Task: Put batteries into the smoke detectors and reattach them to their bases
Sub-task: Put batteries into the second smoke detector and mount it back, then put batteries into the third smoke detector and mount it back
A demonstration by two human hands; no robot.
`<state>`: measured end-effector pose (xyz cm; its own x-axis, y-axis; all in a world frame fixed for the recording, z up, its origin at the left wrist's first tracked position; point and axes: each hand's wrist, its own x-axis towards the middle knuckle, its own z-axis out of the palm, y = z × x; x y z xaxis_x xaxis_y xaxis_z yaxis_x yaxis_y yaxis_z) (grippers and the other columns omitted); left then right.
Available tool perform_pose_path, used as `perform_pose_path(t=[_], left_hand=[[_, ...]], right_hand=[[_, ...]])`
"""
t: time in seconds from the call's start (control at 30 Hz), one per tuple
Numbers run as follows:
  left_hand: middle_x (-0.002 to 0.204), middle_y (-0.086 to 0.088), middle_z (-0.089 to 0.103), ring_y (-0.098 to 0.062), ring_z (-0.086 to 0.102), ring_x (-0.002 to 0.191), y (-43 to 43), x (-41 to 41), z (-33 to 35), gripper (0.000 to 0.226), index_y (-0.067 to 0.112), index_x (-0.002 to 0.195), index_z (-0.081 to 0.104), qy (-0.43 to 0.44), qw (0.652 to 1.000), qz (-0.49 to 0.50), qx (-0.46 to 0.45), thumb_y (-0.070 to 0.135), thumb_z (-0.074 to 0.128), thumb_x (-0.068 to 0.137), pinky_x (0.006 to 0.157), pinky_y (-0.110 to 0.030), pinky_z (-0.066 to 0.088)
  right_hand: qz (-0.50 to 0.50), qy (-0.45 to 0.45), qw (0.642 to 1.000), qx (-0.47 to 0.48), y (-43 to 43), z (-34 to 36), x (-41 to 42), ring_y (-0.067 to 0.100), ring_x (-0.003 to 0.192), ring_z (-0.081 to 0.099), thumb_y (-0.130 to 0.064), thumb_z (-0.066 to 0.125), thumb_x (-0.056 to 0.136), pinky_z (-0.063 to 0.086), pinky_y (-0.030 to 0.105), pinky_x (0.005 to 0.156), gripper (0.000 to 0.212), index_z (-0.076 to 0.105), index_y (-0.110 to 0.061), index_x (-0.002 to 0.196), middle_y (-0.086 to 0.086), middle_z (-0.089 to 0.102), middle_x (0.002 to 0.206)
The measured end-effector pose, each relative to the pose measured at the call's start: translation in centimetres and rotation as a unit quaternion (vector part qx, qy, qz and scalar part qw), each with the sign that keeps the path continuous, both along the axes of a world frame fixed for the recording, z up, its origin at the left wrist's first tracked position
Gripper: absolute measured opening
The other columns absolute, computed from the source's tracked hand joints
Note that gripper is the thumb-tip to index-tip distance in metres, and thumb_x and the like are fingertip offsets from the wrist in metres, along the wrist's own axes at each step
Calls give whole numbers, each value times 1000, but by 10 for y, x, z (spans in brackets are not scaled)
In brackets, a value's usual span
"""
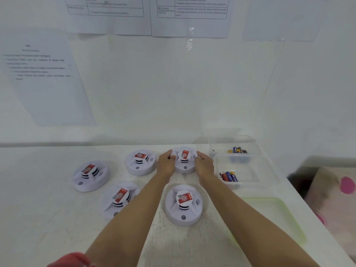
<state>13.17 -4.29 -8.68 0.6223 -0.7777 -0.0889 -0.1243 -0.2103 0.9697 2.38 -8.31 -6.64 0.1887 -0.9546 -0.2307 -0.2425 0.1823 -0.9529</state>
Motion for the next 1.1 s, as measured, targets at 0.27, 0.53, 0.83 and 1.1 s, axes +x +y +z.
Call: perform_pose_path(t=[0.27, 0.53, 0.83, 1.1], left_hand=[[154, -10, 27, -25, 25, 142, 1, -9, 8, 46, 4, 147, 27, -46, 997, -6, 68, 8, 29, 101, 113, -32, 22], [151, -7, 35, -22, 31, 139, 13, -7, 27, 43, 6, 142, 39, -31, 999, -2, 27, 6, 28, 100, 113, -32, 23], [133, -6, 55, -24, 53, 118, 63, 54, 57, 36, 8, 122, 60, -6, 980, 186, -63, 5, 36, 96, 90, -29, 45], [147, -7, 39, -23, 36, 136, 90, 95, 47, 44, 9, 137, 45, -33, 999, 26, 32, 4, 40, 94, 111, -33, 28]], right_hand=[[22, 44, 999, 6, -2, 0, 0, 23, 137, 35, 2, 33, 94, 31, 27, 108, 48, 36, -6, 142, 7, 37, 149], [24, 112, 992, -52, 12, 12, 3, 29, 138, 30, -5, 34, 95, 25, 35, 114, 46, 35, -4, 141, 12, 35, 149], [85, 31, 986, -141, 59, 58, 51, 20, 134, 38, -1, 34, 93, 27, 27, 109, 44, 47, -6, 135, 7, 42, 144], [139, 112, 984, -17, 83, 51, 95, 21, 89, 53, -2, 34, 94, 42, 28, 76, 33, 49, 2, 123, 13, 55, 120]])
